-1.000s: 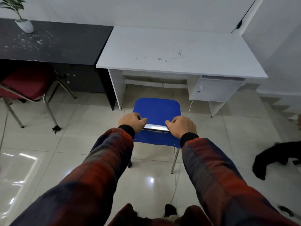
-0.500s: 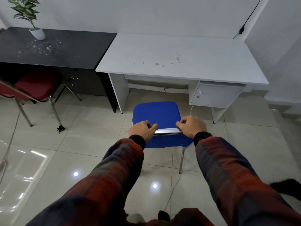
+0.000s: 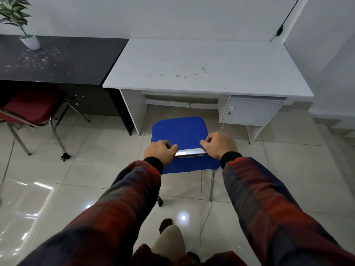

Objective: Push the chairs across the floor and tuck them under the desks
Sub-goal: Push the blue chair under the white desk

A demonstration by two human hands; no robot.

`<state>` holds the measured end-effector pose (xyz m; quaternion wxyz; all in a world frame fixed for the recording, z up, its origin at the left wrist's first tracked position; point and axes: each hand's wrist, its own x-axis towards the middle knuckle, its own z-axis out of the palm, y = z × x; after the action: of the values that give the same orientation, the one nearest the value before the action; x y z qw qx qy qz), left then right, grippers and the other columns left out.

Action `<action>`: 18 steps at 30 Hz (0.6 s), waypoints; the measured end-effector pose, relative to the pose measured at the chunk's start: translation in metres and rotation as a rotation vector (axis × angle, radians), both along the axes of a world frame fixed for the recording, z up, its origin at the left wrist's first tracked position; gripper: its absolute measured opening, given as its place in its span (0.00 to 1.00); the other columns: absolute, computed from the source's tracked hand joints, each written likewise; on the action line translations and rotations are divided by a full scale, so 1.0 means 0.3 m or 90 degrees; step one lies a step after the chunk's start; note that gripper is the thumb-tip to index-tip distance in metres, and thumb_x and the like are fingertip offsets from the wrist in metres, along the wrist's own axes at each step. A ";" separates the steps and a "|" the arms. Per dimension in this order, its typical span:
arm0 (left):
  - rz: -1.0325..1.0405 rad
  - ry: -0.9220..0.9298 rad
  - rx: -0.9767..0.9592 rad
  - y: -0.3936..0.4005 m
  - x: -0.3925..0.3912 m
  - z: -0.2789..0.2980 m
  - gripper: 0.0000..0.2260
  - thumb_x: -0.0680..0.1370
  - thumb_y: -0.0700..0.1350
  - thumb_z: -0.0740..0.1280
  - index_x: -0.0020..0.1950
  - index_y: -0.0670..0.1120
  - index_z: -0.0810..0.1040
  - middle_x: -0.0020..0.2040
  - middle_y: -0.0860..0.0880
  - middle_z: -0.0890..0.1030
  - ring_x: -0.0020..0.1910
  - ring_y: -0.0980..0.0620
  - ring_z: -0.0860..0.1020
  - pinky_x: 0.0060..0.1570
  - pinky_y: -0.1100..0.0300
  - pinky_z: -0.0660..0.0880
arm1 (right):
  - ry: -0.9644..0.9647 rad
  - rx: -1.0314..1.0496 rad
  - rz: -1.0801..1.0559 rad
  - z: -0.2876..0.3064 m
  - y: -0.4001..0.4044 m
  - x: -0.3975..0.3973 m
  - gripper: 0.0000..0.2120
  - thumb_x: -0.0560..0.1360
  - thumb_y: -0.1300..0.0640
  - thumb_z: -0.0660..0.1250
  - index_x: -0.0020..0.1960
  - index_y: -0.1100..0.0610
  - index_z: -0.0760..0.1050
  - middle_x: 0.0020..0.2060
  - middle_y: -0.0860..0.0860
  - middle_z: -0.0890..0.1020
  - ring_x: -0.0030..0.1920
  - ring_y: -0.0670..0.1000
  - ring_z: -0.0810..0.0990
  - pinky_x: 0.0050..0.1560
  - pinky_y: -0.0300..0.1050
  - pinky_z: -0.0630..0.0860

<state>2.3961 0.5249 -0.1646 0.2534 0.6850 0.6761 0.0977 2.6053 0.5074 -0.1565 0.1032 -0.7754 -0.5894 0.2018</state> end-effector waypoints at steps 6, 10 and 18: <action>-0.025 0.002 0.010 0.134 -0.015 -0.003 0.14 0.76 0.56 0.62 0.40 0.48 0.79 0.35 0.53 0.78 0.33 0.55 0.73 0.30 0.62 0.66 | -0.017 -0.005 -0.044 -0.012 0.114 -0.019 0.16 0.77 0.43 0.65 0.38 0.52 0.80 0.32 0.47 0.80 0.34 0.47 0.77 0.34 0.41 0.72; -0.051 -0.008 -0.004 0.268 -0.089 0.001 0.13 0.76 0.55 0.63 0.39 0.48 0.78 0.35 0.51 0.78 0.35 0.52 0.75 0.33 0.60 0.70 | -0.017 -0.006 -0.067 0.002 0.198 -0.097 0.17 0.77 0.43 0.64 0.37 0.53 0.79 0.31 0.47 0.79 0.33 0.47 0.76 0.33 0.40 0.71; -0.087 -0.019 -0.016 0.432 -0.190 0.009 0.13 0.75 0.55 0.64 0.40 0.47 0.79 0.36 0.50 0.79 0.37 0.50 0.77 0.39 0.55 0.77 | -0.014 -0.011 -0.082 0.004 0.308 -0.203 0.18 0.77 0.42 0.63 0.38 0.54 0.79 0.31 0.48 0.80 0.31 0.47 0.75 0.30 0.39 0.67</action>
<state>2.3391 0.6545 -0.1619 0.2782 0.7245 0.6254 0.0816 2.5445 0.5999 -0.1552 0.1028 -0.8147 -0.5377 0.1914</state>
